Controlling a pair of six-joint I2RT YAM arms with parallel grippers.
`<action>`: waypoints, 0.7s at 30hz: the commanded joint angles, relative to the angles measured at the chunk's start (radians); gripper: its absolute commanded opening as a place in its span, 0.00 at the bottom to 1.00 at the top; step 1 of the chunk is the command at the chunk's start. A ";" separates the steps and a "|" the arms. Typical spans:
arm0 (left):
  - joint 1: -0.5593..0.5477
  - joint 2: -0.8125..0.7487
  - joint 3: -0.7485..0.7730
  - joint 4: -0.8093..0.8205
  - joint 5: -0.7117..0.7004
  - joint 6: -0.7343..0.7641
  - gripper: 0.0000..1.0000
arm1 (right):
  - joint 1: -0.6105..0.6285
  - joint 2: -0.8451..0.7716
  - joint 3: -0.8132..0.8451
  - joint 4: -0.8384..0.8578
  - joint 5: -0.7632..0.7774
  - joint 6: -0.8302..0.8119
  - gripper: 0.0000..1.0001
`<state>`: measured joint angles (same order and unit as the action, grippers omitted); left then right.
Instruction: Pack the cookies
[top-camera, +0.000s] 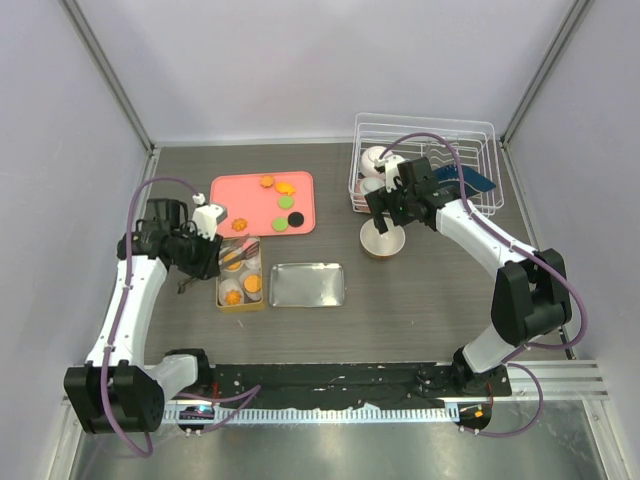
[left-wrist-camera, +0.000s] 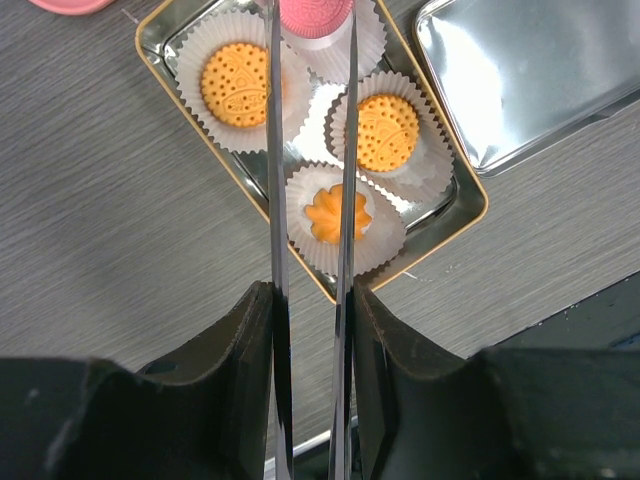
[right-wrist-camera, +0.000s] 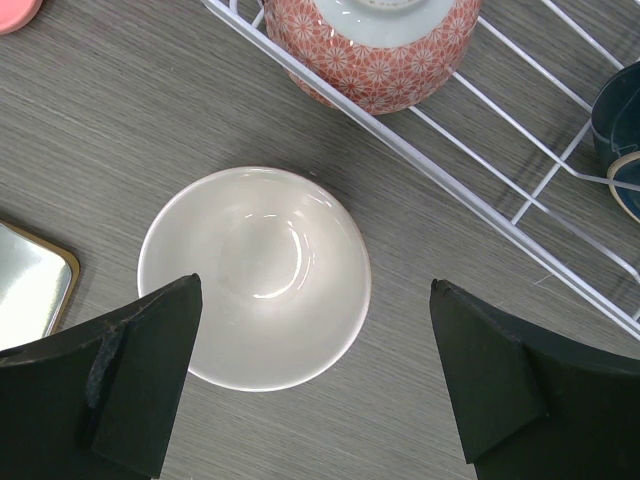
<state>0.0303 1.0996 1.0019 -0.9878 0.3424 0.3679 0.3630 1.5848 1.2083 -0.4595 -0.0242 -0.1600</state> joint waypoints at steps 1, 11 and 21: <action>0.005 -0.001 -0.014 0.044 0.033 0.002 0.36 | 0.005 -0.005 0.045 0.002 0.001 -0.010 1.00; 0.003 0.002 -0.014 0.057 0.037 0.002 0.43 | 0.005 -0.003 0.045 0.002 0.004 -0.012 1.00; 0.003 -0.014 -0.005 0.057 0.043 -0.007 0.48 | 0.004 -0.002 0.046 0.001 0.006 -0.013 1.00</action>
<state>0.0311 1.1023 0.9825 -0.9726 0.3447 0.3679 0.3630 1.5848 1.2083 -0.4652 -0.0242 -0.1600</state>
